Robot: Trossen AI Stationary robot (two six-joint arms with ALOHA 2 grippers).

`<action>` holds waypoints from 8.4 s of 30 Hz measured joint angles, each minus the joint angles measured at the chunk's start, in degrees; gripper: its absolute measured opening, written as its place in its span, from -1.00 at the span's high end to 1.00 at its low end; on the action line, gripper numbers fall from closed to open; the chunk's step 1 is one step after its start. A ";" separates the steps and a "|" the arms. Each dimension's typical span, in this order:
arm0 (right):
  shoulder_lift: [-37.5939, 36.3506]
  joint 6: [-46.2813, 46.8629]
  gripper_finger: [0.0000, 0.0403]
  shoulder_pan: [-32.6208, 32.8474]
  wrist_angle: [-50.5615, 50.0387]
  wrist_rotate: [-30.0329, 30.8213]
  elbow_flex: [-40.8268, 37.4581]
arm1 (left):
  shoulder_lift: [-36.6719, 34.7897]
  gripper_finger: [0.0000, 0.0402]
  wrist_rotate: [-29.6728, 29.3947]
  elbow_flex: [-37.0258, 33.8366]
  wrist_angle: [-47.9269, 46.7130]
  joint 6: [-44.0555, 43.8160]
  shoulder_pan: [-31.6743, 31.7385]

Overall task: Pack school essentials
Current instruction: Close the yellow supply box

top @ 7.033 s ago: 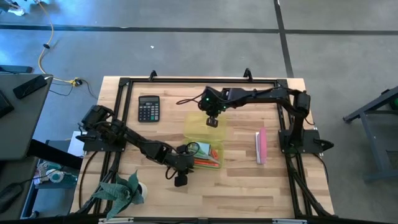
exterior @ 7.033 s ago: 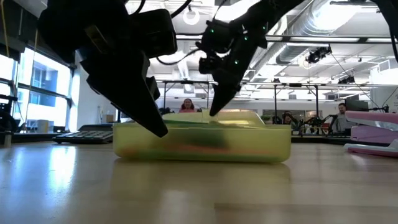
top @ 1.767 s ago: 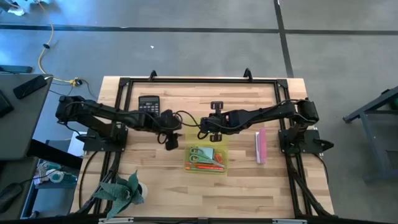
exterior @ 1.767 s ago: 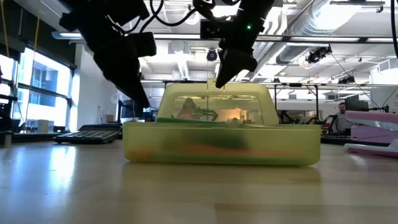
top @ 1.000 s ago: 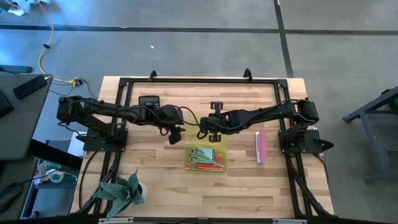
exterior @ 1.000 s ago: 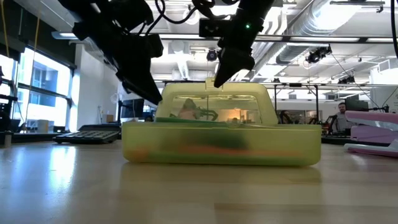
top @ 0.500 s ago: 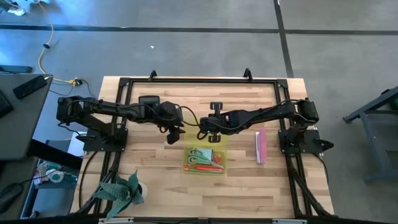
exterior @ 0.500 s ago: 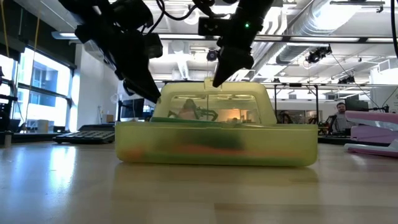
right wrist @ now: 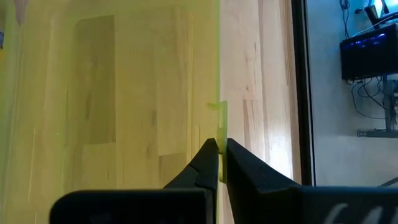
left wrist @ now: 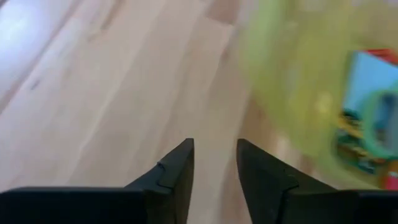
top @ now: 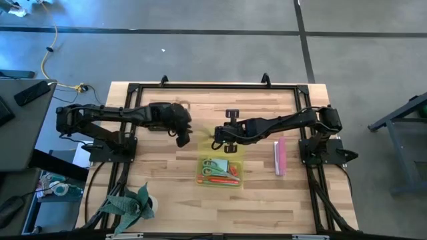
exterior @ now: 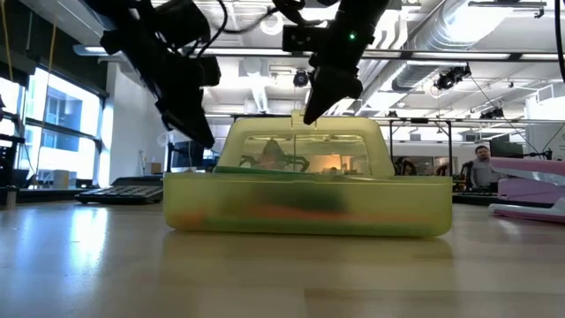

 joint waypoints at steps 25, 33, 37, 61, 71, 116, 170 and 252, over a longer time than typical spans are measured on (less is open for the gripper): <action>0.00 -4.93 0.96 2.37 4.53 1.56 0.00 | 13.34 1.00 21.64 -0.02 18.32 -0.03 10.11; 0.00 -5.08 0.96 2.46 5.09 1.46 0.00 | 16.87 1.00 31.70 -0.02 24.29 -1.03 10.33; 0.00 -5.00 0.96 2.46 5.09 1.44 0.00 | 17.67 1.00 34.78 -0.05 25.27 -1.01 10.33; -1.48 -2.96 0.21 3.16 5.10 1.39 0.00 | 17.66 1.00 36.88 -0.04 25.70 -1.07 10.33; -7.74 16.53 0.19 8.77 1.96 -11.73 0.11 | 17.64 1.00 36.86 -0.04 25.66 -1.20 10.33; 15.28 35.73 0.19 25.59 18.94 -15.41 -0.11 | 17.59 1.00 36.93 0.99 25.85 -3.58 10.22; 14.23 45.32 0.19 23.01 17.99 -10.45 -0.07 | 17.51 1.00 30.02 2.36 16.74 -3.58 -5.06; -1.38 34.07 0.19 19.70 -2.78 -7.18 0.02 | 13.06 1.00 19.83 2.27 12.79 0.52 -6.00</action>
